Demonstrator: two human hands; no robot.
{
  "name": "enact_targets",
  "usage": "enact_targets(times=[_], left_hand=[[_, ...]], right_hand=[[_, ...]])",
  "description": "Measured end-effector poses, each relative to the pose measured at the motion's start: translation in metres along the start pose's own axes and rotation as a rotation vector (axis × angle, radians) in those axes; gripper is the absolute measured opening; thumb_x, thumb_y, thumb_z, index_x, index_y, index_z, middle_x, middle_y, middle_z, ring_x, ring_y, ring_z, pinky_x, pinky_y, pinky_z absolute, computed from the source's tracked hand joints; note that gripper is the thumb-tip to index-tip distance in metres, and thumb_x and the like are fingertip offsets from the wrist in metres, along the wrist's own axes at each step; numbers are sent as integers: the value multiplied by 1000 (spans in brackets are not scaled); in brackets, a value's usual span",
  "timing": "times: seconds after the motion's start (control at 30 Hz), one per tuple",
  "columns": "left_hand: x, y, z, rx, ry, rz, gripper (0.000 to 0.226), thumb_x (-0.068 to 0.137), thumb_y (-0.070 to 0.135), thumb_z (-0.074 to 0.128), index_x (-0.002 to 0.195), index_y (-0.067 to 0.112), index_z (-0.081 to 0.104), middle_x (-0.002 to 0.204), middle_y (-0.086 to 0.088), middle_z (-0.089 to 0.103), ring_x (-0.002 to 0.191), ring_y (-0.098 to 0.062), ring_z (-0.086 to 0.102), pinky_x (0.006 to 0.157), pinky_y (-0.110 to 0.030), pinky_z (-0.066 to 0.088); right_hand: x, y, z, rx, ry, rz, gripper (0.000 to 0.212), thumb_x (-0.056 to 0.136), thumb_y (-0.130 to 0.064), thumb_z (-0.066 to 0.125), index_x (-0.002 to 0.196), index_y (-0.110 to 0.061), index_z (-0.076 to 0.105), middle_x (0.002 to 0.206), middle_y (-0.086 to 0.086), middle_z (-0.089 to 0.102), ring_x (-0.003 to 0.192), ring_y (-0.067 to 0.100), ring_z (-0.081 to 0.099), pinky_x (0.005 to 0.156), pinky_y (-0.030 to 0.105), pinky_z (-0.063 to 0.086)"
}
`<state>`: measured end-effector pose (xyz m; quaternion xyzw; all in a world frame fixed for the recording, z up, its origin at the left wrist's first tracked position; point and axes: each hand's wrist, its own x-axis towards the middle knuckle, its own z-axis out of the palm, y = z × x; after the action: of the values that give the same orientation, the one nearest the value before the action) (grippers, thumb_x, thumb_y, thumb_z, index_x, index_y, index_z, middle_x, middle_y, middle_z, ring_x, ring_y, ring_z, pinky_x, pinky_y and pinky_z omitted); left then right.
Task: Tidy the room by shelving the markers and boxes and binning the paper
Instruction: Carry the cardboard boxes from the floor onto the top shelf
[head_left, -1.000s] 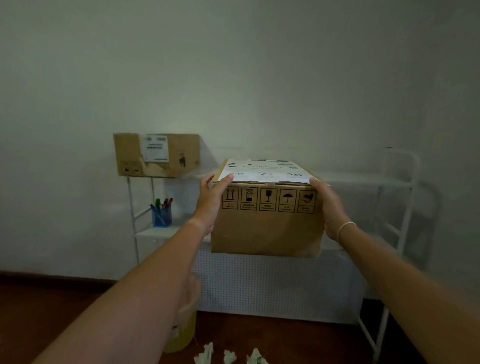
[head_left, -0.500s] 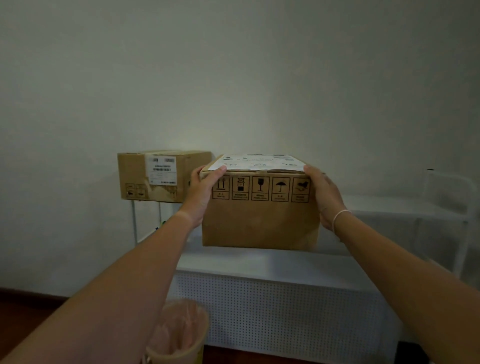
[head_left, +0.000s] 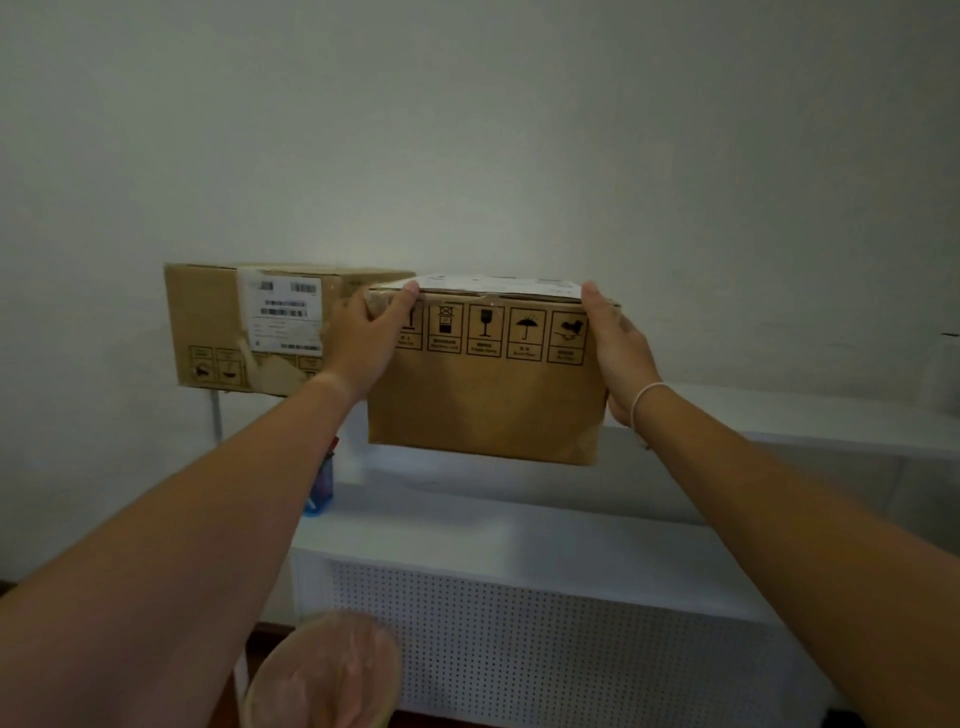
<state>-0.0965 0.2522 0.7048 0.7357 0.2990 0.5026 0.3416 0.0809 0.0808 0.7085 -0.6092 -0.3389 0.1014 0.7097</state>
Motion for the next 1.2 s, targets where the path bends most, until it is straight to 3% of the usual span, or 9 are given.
enact_targets(times=[0.1, 0.17, 0.23, 0.43, 0.57, 0.7, 0.83, 1.1, 1.2], left_hand=[[21, -9, 1, 180, 58, 64, 78, 83, 74, 39, 142, 22, 42, 150, -11, 38, 140, -36, 28, 113, -54, 24], [32, -13, -1, 268, 84, 106, 74, 90, 62, 42, 150, 20, 28, 155, -11, 28, 145, -35, 19, 115, -54, 19], [44, -20, -5, 323, 81, 151, 80, 86, 66, 41, 151, 21, 25, 156, -11, 28, 145, -34, 20, 117, -54, 19], [73, -33, -18, 548, 36, 252, 87, 75, 76, 25, 141, 23, 43, 143, -8, 48, 138, -31, 33, 114, -57, 22], [92, -38, -28, 815, -65, 448, 85, 74, 77, 24, 130, 22, 55, 132, -6, 58, 132, -29, 42, 113, -52, 22], [106, -40, -33, 883, -153, 539, 88, 73, 78, 24, 130, 18, 54, 125, -4, 61, 117, -25, 54, 105, -45, 36], [116, -45, -33, 879, -170, 540, 80, 74, 76, 35, 127, 19, 55, 124, -2, 63, 114, -23, 57, 101, -40, 38], [114, -48, -32, 806, -150, 517, 89, 66, 80, 28, 126, 20, 55, 125, -2, 61, 117, -25, 54, 102, -42, 35], [117, -42, -34, 838, -172, 536, 89, 67, 79, 31, 127, 19, 55, 126, -3, 60, 117, -25, 55, 101, -43, 38]], right_hand=[[15, 3, 16, -33, 5, 5, 72, 70, -76, 48, 125, -30, 57, 121, -1, 63, 110, 20, 58, 100, 41, 45], [25, 5, 24, -48, 5, 7, 78, 66, -79, 48, 127, -31, 56, 125, 0, 62, 114, 21, 56, 104, 43, 43], [35, 9, 30, -52, -12, -1, 74, 71, -76, 47, 130, -31, 53, 128, 0, 60, 117, 20, 55, 106, 43, 41], [60, 18, 50, -56, -30, 7, 61, 79, -70, 46, 125, -30, 55, 118, -1, 62, 110, 19, 57, 98, 37, 45], [73, 24, 60, -44, 6, 1, 54, 83, -64, 46, 123, -29, 55, 111, -3, 58, 102, 18, 54, 93, 33, 44], [83, 27, 67, -47, 32, -8, 60, 85, -62, 45, 133, -26, 49, 113, -2, 54, 101, 16, 50, 86, 29, 39], [88, 32, 72, -64, 50, -19, 62, 86, -61, 45, 136, -25, 46, 124, 1, 56, 101, 16, 49, 86, 30, 38], [83, 27, 71, -105, 49, 1, 61, 86, -61, 43, 136, -26, 45, 133, 4, 53, 103, 14, 45, 88, 29, 35], [78, 22, 66, -151, 24, 1, 66, 85, -64, 42, 138, -25, 43, 137, 3, 51, 114, 19, 49, 94, 32, 40]])
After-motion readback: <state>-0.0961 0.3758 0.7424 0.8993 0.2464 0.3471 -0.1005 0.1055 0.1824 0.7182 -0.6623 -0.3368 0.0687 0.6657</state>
